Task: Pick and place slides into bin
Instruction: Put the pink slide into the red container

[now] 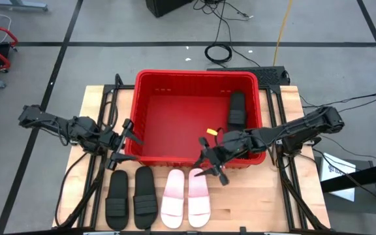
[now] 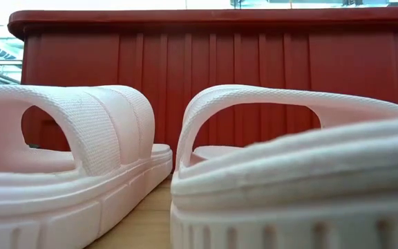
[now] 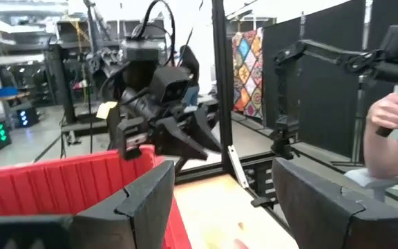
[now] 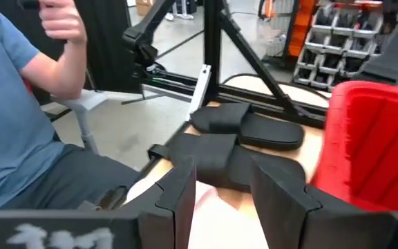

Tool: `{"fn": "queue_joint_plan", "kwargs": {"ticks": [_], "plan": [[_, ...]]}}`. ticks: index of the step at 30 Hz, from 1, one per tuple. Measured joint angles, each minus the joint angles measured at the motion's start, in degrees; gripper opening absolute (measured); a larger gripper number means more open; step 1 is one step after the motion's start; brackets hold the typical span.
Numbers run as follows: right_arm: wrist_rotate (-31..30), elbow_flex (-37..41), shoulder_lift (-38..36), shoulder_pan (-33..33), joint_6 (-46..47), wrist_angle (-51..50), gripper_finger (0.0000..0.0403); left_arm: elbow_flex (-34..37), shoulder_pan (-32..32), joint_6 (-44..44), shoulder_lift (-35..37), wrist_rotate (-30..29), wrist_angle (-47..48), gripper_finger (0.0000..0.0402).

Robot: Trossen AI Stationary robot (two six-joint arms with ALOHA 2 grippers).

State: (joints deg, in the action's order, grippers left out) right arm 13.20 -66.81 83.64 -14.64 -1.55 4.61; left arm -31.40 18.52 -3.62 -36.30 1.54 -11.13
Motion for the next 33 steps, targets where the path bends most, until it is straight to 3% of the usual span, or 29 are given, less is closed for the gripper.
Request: {"fn": "queue_joint_plan", "kwargs": {"ticks": [6, 11, 22, 33], "plan": [[-6.2, 1.8, 0.0, -3.8, 2.8, 0.6, 0.0125, 0.0, 5.0, 1.8, -4.6, -8.8, -2.2, 0.025], [-11.8, 5.2, 0.0, -6.6, 4.7, 4.2, 0.0125, 0.0, 8.6, 2.3, -9.3, -11.6, -7.4, 0.025], [-12.2, 12.6, -0.1, -8.2, 16.0, 11.8, 0.0125, 0.0, 16.9, 4.4, -13.9, -23.4, -9.2, 0.025], [-16.2, 13.9, 0.8, -13.6, 12.3, 17.4, 0.0125, 0.0, 22.7, 6.3, -17.7, -28.6, -13.7, 0.025]]}}
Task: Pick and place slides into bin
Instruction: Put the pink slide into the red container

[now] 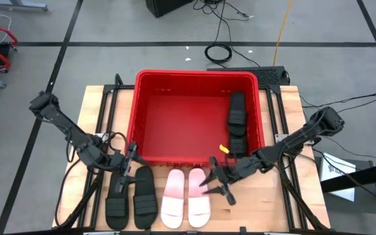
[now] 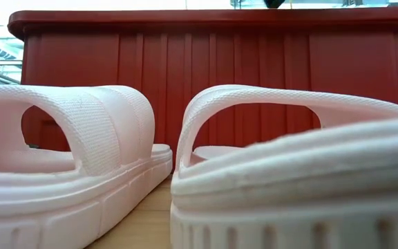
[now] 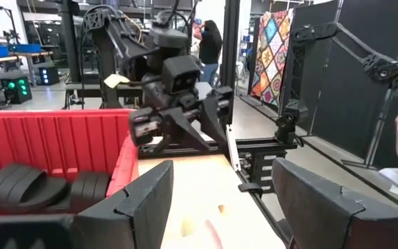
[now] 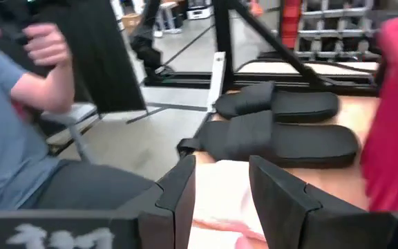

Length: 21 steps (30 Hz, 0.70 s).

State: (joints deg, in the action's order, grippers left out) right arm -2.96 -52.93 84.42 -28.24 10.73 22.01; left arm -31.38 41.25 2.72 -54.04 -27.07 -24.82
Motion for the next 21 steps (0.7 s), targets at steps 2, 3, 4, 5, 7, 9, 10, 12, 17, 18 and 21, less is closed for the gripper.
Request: {"fn": "queue_joint_plan", "kwargs": {"ticks": [2, 3, 4, 5, 7, 9, 10, 12, 17, 18, 21], "plan": [[-1.3, 0.0, 0.1, -1.5, -3.3, 1.7, 0.0125, 0.0, 0.4, 0.0, -0.5, -0.4, -0.5, 0.025], [-1.8, 0.0, 0.0, -2.2, -4.0, 2.4, 0.0125, 0.0, 0.6, 0.1, -0.7, -0.5, -0.9, 0.025], [-2.4, 0.0, 0.0, -2.7, -4.1, 2.9, 0.0125, 0.0, 0.6, 0.3, -0.9, -0.8, -1.2, 0.025], [-3.1, 0.0, -0.1, -3.0, -3.6, 2.9, 0.0125, 0.0, 0.8, 0.3, -1.1, -1.2, -1.3, 0.025], [-3.8, 0.0, 0.0, -3.5, -1.5, 2.0, 0.0125, 0.0, 1.0, 0.4, -1.5, -1.6, -1.6, 0.025], [-4.7, 0.0, 0.0, -3.8, -0.1, 1.1, 0.0125, 0.0, 1.2, 0.4, -1.9, -1.6, -2.2, 0.025], [-4.8, 0.0, 0.0, -3.8, 0.3, 0.9, 0.0125, 0.0, 1.2, 0.4, -2.1, -1.6, -2.4, 0.025], [-4.8, -0.1, 0.7, -3.8, 1.2, 1.0, 0.0125, 0.0, 1.2, 0.4, -2.2, -1.6, -2.6, 0.025], [-4.8, -5.5, 5.0, -3.8, 0.8, -5.6, 0.0125, 0.0, 1.1, 0.3, -2.2, -1.7, -2.7, 0.025], [-4.8, -7.4, 6.1, -3.8, 0.8, -8.3, 0.0125, 0.0, 1.1, 0.2, -2.2, -1.6, -2.8, 0.025], [-4.9, -13.8, 10.1, -3.6, 0.5, -16.8, 0.0125, 0.0, 1.1, 0.2, -2.2, -1.6, -3.0, 0.025]]}}
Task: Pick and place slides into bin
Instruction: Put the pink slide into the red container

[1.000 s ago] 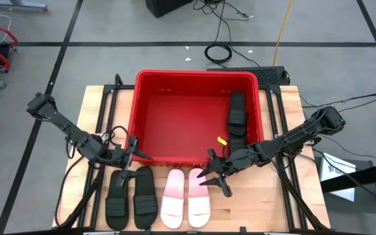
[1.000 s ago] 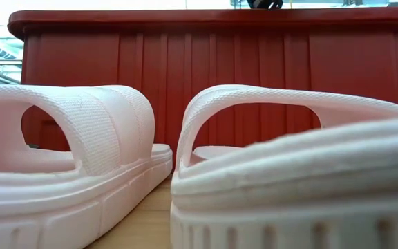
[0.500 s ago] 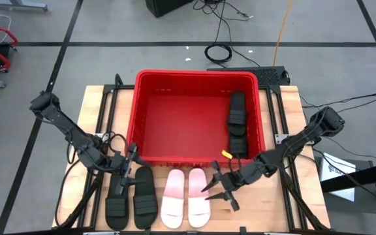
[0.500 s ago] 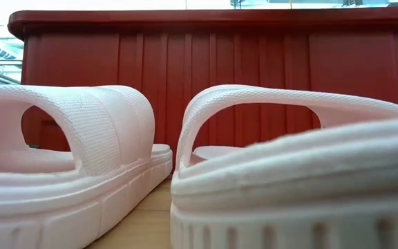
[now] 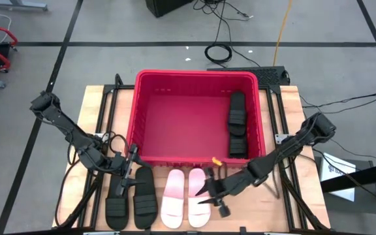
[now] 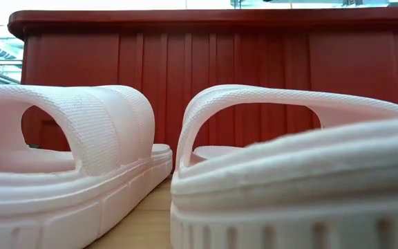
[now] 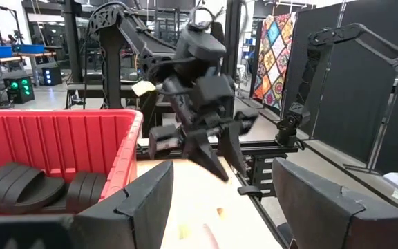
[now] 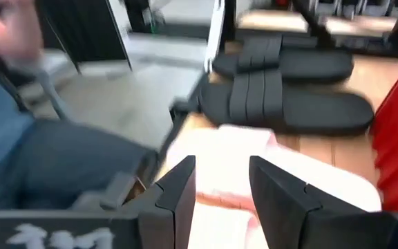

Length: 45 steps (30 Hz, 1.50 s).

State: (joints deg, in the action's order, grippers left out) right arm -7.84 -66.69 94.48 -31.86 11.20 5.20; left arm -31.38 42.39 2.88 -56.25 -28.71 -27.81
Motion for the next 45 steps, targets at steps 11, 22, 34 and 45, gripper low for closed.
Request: {"fn": "queue_joint_plan", "kwargs": {"ticks": [11, 22, 34, 45], "plan": [[-1.1, -8.7, 7.7, 1.5, 6.0, -16.5, 0.0125, 0.0, 0.1, 0.0, 0.0, 0.0, 0.1, 0.025], [6.7, -8.7, 10.5, 3.0, 9.0, -17.7, 0.0125, 0.0, 0.1, -0.7, 0.0, 0.0, -0.1, 0.025], [6.4, -8.7, 10.5, 3.0, 12.3, -18.4, 0.0125, 0.0, 0.1, -0.8, 0.0, 0.0, -0.2, 0.025], [18.0, -9.1, 18.0, 5.9, 16.1, -15.4, 0.0125, 0.0, 0.1, -0.8, 0.0, 0.0, -0.3, 0.025]]}}
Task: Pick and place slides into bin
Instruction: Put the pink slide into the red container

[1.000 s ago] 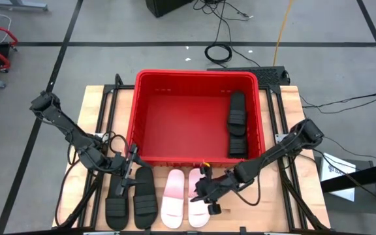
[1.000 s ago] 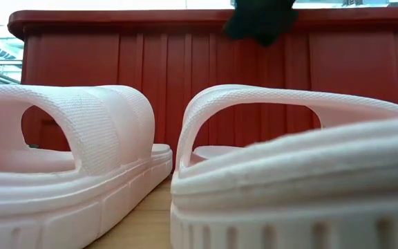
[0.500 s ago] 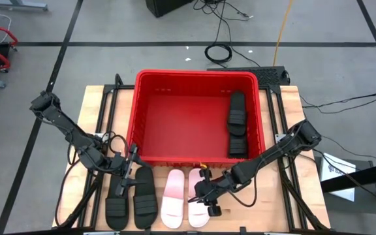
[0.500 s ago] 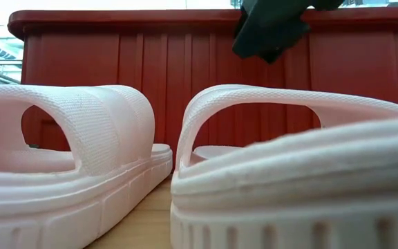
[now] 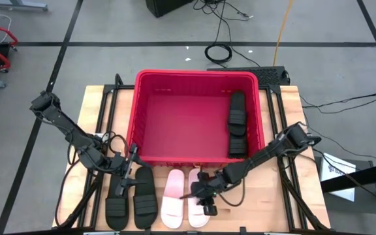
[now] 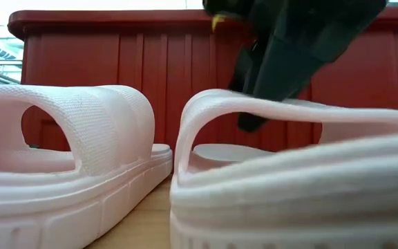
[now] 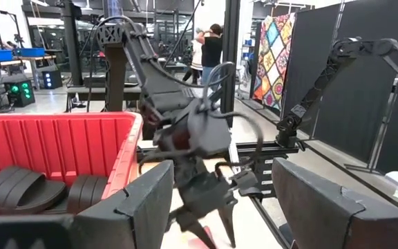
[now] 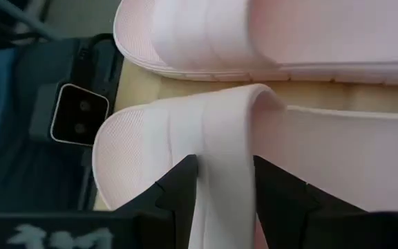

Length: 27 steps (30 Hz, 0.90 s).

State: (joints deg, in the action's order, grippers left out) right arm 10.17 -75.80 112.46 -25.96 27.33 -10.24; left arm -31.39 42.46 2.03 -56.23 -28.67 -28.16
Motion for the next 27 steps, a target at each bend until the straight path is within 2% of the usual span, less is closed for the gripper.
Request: {"fn": "queue_joint_plan", "kwargs": {"ticks": [4, 10, 14, 19, 27], "plan": [[6.4, -0.3, 0.9, 1.0, 0.4, 1.1, 0.0125, 0.0, 0.0, -0.2, 0.0, 0.0, 0.0, 0.025], [6.6, -0.2, 0.7, 0.7, -1.6, 3.5, 0.0121, 0.0, 0.0, -0.1, 0.0, 0.0, 0.1, 0.025], [6.6, -0.2, 0.7, 0.7, -3.5, 3.2, 0.0089, 0.0, 0.0, 0.0, 0.0, 0.0, 0.1, 0.025], [6.9, -0.2, 0.6, 0.8, -5.9, 3.2, 0.0016, 0.0, 0.0, 0.0, 0.0, 0.0, 0.1, 0.025], [7.0, -0.2, 0.6, 1.5, -7.3, 3.1, 0.0006, 0.0, 0.0, 0.0, 0.0, 0.0, 0.1, 0.025]]}}
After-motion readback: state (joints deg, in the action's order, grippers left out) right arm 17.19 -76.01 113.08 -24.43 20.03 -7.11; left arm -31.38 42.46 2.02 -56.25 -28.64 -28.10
